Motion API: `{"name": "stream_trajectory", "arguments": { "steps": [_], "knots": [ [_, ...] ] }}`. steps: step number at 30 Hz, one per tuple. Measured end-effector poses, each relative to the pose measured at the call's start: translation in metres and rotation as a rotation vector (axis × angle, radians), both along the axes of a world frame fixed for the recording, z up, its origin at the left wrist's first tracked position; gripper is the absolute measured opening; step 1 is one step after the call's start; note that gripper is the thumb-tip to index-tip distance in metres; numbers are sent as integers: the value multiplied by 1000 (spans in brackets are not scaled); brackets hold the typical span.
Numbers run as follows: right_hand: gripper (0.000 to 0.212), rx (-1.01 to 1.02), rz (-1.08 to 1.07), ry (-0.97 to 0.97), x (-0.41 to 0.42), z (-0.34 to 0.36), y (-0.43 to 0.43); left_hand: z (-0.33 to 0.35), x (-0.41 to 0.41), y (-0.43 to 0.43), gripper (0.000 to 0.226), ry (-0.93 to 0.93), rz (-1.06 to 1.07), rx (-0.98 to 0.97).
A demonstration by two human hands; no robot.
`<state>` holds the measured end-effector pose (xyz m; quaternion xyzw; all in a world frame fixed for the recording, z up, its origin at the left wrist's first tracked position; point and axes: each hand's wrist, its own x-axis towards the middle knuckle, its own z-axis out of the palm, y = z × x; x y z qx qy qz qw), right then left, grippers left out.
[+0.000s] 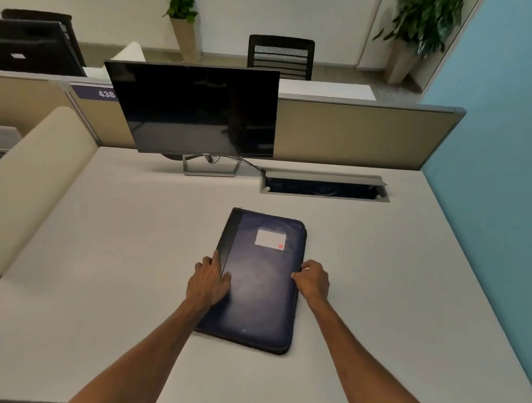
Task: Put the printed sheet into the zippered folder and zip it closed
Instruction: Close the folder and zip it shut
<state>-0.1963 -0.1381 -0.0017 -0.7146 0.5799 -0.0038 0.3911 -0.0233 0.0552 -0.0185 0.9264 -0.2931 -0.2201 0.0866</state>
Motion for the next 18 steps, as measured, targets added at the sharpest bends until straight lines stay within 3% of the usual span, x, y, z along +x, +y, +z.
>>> {"name": "stream_trajectory", "arguments": {
  "steps": [9,18],
  "knots": [
    [72,-63,156,-40,7,8,40,2,-8,17,80,-3,-71,17],
    [74,-129,327,76,-4,13,41,16,-16,13,86,-20,-151,69]
  ]
}}
